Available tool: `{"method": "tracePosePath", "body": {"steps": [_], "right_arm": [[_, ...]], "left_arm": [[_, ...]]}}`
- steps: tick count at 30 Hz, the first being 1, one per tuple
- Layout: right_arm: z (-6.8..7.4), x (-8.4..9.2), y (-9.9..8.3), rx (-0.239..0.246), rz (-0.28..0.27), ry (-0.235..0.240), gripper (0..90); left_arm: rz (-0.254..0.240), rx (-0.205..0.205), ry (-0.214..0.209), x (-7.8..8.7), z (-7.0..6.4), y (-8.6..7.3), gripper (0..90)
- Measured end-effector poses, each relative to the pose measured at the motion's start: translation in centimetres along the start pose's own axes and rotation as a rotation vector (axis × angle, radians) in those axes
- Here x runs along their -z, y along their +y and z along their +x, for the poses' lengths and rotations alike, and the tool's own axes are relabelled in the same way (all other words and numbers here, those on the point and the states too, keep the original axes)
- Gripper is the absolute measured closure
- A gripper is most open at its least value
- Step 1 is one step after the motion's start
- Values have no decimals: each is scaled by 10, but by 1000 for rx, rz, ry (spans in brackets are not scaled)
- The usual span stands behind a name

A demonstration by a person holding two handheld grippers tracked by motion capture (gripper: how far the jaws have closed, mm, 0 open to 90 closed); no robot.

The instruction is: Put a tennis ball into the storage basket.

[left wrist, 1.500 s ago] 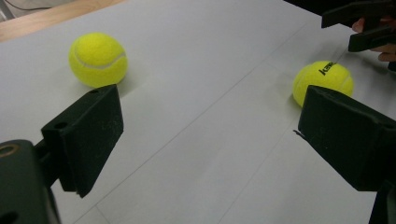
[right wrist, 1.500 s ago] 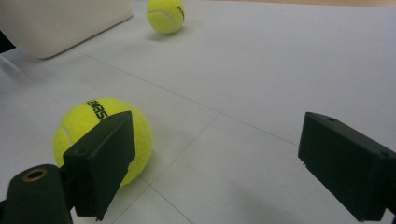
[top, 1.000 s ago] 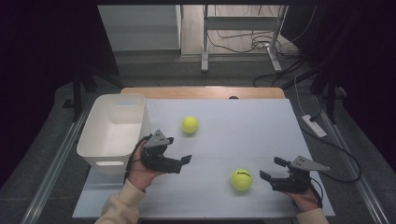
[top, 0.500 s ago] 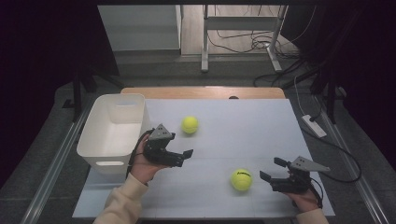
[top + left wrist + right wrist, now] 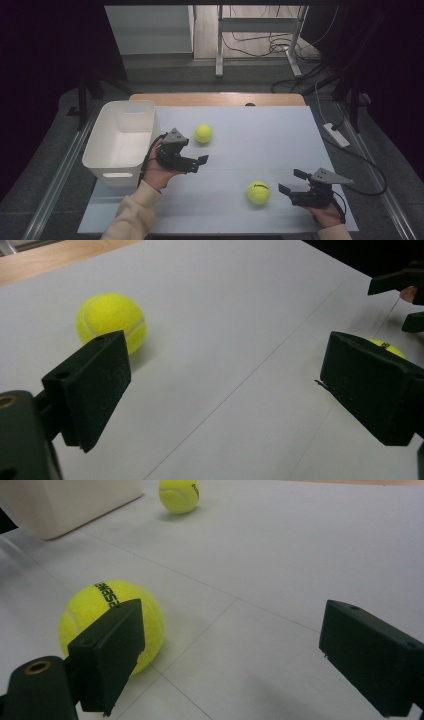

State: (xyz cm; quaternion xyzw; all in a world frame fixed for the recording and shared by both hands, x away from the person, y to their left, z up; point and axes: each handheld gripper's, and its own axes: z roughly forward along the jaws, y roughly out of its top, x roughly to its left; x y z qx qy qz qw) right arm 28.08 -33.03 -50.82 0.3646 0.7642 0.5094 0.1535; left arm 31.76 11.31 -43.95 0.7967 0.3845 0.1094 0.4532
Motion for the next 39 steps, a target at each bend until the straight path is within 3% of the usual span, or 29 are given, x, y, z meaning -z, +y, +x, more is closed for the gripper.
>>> {"method": "tracePosePath", "body": {"steps": [20,39], "right_arm": [[-1,-2,0,-7,2,-7,111],[-1,-1,0,2,3,-10,110]], "left_arm": [[-1,18,33,-2,11,11,68],[16,2,51,-11,18,24,63]]}}
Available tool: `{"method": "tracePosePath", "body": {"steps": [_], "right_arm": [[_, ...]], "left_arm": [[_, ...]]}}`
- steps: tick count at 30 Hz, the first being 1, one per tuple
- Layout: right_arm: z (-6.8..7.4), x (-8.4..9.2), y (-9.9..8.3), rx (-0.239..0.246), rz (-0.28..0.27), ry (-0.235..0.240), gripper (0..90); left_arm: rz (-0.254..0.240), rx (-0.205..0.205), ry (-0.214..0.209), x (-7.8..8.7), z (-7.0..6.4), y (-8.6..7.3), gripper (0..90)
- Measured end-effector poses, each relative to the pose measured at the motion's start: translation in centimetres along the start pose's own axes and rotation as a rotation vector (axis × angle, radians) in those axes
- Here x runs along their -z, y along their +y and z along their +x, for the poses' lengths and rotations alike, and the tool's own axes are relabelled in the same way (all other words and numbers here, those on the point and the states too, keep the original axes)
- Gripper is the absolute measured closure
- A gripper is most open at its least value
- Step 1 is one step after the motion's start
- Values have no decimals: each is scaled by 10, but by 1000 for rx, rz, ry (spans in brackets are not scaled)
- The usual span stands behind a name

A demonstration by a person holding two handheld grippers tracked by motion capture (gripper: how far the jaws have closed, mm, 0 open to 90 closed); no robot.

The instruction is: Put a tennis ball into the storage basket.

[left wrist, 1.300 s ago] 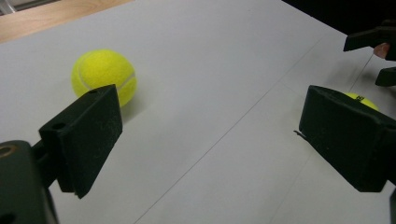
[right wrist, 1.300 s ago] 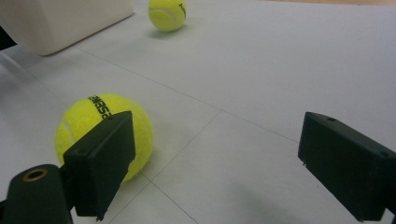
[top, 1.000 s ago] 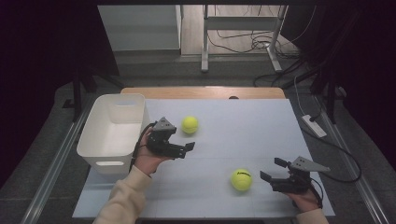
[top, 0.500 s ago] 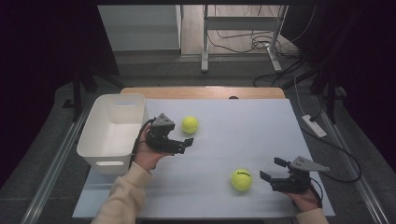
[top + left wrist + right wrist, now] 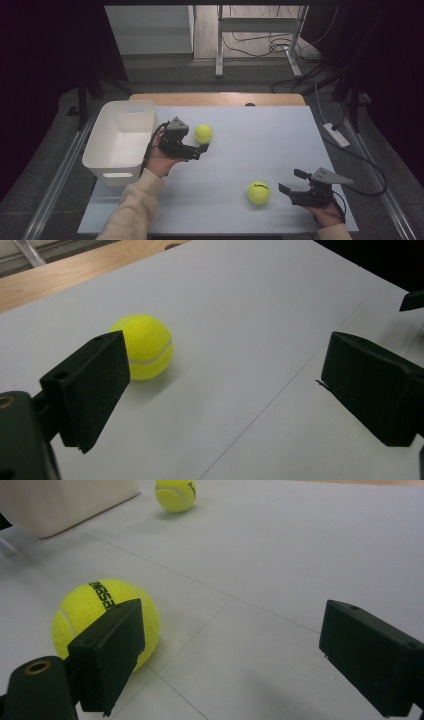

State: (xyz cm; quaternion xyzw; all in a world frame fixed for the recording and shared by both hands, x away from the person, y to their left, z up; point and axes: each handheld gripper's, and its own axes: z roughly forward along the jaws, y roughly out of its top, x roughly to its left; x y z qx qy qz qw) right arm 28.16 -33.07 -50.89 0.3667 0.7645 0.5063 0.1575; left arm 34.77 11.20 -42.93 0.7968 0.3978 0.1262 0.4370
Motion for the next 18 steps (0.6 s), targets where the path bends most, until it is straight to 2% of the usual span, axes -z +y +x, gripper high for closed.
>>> {"method": "tracePosePath", "body": {"steps": [6,10,18], "right_arm": [[-1,-1,0,2,1,0,111],[0,-1,0,6,4,1,111],[-1,-1,-1,4,6,-1,111]], "left_arm": [[15,6,2,-3,4,2,60],[22,-2,16,-7,5,4,60],[40,9,34,-14,10,8,61]]}}
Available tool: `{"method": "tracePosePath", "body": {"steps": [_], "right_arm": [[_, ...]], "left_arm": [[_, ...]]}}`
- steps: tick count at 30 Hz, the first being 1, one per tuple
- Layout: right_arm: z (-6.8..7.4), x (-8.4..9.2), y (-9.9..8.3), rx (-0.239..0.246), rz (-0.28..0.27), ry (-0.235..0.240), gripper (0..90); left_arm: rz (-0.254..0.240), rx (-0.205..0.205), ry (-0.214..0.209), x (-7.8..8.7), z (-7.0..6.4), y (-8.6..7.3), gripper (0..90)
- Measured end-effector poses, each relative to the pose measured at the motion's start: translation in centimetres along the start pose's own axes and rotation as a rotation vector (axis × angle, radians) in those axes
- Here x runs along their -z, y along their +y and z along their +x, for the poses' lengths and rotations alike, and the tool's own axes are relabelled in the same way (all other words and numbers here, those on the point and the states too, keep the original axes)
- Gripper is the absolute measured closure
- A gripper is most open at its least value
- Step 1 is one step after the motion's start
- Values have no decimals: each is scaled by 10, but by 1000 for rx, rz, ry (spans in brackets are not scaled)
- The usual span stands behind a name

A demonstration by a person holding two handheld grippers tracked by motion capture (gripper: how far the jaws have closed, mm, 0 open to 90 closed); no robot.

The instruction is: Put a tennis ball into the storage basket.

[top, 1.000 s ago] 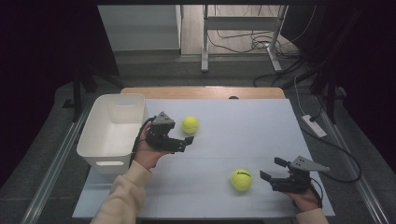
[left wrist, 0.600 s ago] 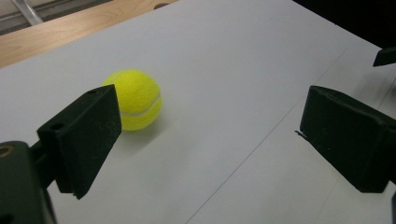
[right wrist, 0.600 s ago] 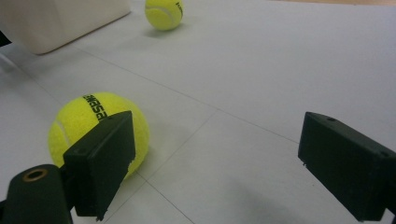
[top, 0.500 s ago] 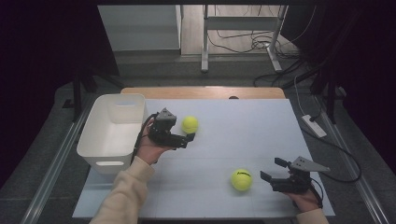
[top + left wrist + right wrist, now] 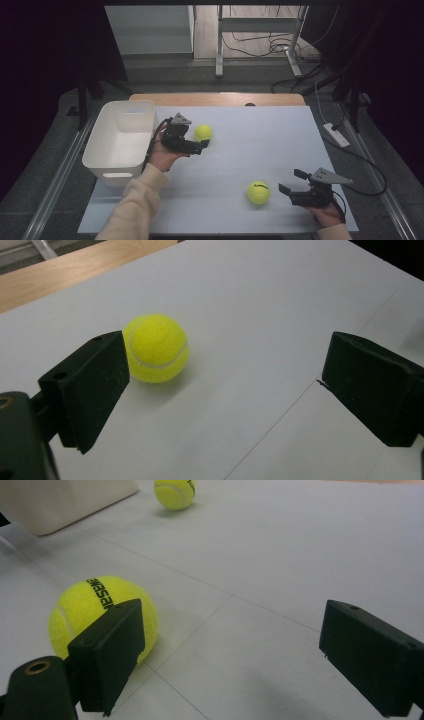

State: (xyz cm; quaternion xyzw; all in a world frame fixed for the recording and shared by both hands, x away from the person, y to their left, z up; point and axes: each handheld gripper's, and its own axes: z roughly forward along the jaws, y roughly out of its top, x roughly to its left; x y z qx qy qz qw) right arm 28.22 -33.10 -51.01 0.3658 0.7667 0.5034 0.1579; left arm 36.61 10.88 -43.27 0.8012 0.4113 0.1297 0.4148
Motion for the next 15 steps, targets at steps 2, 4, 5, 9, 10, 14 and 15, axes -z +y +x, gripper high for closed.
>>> {"method": "tracePosePath", "body": {"steps": [2,4,5,9,10,14,15], "right_arm": [[0,0,0,0,0,0,110],[0,0,0,0,1,0,111],[0,0,0,-1,3,-1,110],[-1,1,-1,-3,2,-3,111],[-1,1,-1,-5,2,-5,111],[-2,1,-1,-2,3,-4,110],[-2,0,-1,-1,5,-3,111]], "left_arm": [[13,3,10,-4,2,2,61],[14,7,15,-6,4,3,60],[14,9,18,-8,4,4,61],[19,9,31,-13,6,6,61],[22,8,35,-15,6,7,62],[17,-2,45,-19,5,9,65],[19,-3,45,-21,5,10,66]]}}
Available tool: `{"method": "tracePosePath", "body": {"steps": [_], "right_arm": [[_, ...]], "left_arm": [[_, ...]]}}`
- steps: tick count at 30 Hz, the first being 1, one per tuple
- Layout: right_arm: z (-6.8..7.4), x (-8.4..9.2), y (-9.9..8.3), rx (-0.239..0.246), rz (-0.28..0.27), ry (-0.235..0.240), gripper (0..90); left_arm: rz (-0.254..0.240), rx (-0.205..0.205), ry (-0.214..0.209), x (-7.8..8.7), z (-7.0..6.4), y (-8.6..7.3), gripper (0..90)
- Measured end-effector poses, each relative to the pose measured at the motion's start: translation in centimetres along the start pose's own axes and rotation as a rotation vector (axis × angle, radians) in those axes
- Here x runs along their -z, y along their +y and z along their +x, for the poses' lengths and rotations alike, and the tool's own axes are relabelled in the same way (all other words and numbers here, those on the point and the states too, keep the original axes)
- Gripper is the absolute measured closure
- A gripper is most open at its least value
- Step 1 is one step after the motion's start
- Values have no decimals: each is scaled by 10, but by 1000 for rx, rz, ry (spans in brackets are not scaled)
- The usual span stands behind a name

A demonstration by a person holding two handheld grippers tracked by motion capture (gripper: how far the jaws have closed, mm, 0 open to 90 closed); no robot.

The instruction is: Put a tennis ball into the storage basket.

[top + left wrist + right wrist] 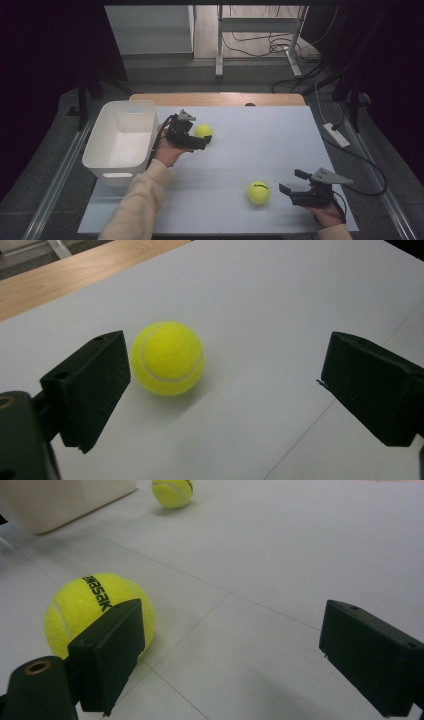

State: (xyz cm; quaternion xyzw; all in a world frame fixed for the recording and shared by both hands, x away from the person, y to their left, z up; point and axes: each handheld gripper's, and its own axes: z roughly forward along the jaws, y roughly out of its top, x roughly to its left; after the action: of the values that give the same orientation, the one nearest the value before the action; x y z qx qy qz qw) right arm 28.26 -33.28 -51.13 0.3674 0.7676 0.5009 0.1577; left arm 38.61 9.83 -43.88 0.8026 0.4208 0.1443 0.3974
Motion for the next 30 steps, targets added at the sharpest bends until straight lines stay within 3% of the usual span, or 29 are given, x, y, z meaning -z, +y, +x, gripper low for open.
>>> {"method": "tracePosePath", "body": {"steps": [30], "right_arm": [[-2,-1,-1,-7,-1,5,110]], "left_arm": [[59,55,20,-37,18,14,64]]}}
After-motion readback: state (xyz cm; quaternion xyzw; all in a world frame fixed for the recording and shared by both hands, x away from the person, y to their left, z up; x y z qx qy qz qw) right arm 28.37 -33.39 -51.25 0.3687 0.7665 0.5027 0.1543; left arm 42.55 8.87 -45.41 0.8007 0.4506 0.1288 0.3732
